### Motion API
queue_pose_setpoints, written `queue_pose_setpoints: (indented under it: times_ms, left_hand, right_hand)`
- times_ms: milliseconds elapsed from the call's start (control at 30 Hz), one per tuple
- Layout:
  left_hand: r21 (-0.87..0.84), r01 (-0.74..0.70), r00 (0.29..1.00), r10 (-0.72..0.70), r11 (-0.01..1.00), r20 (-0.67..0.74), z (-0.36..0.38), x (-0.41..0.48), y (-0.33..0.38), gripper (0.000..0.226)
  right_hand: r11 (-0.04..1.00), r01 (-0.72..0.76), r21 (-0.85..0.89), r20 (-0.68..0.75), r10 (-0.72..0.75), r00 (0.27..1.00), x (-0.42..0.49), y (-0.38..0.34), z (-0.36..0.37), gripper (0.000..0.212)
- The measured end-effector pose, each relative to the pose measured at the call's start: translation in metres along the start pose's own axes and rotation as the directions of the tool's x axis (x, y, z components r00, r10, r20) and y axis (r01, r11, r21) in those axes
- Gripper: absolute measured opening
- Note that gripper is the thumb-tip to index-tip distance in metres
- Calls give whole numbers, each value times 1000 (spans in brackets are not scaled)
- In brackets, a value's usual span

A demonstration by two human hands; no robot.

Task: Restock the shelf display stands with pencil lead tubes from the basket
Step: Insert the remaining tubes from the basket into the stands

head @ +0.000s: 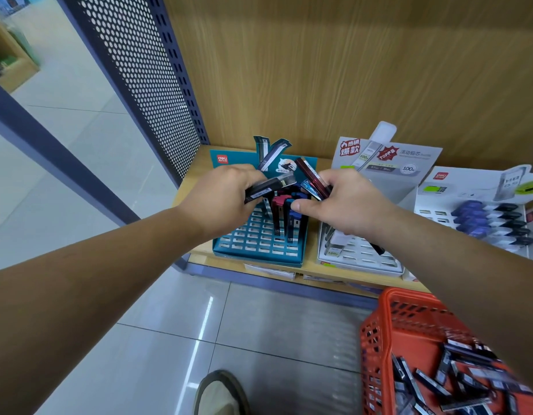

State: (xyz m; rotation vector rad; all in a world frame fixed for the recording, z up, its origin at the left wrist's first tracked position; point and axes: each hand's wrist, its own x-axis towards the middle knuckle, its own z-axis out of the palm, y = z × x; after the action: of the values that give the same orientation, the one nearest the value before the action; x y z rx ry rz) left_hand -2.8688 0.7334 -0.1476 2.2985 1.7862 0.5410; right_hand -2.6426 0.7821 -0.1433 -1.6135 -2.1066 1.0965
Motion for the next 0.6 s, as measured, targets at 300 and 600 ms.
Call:
queue_pose_setpoints:
  times_ms: [300, 600]
  left_hand:
    - [-340, 339, 932, -363, 877, -8, -7, -6, 10, 15]
    - [-672, 511, 854, -224, 536, 470, -47, -28, 58, 35]
  right_hand:
    - [975, 9, 222, -44, 1, 999, -11, -6, -6, 20]
    - [785, -100, 611, 189, -22, 982, -41, -62, -37, 16]
